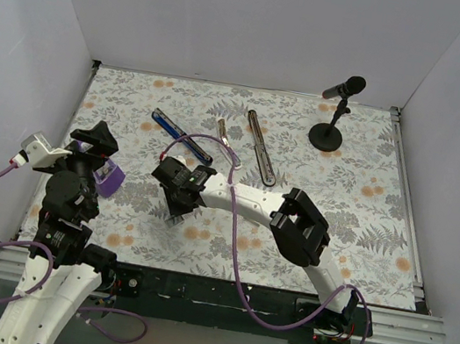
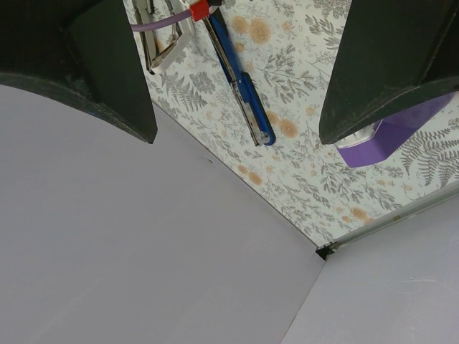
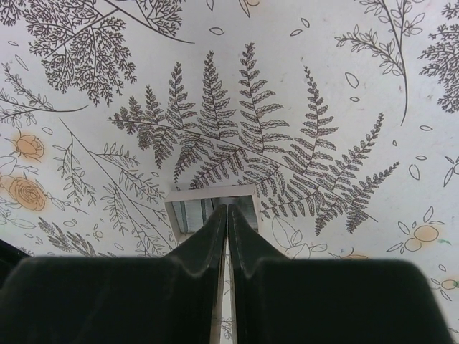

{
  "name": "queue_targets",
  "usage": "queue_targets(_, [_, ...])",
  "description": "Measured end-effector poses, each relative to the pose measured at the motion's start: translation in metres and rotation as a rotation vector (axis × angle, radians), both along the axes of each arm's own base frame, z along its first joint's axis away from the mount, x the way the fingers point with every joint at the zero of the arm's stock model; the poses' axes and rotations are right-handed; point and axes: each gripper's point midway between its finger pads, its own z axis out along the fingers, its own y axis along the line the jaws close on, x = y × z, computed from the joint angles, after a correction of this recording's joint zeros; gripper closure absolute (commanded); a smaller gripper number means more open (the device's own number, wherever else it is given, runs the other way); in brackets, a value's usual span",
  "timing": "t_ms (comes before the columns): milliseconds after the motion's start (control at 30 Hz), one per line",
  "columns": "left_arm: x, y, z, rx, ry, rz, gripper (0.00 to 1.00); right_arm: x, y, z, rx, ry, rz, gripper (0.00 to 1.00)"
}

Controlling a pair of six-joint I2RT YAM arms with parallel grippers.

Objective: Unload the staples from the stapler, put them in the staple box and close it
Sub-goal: Adjust the staple in the staple box.

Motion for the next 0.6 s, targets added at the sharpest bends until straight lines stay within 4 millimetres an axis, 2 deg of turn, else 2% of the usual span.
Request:
queue_targets(300, [0.0001,0.0000,-0.0005,0.000,0.001,0.000,0.02,0.0013,0.0019,-0.0008,0.008,-0.009,0.009,0.81])
queue_targets(600, [0.0001,0.0000,-0.0005,0.000,0.001,0.000,0.02,-0.0013,-0.0005,-0.0063,0.020,-0.006,0.015,0.79])
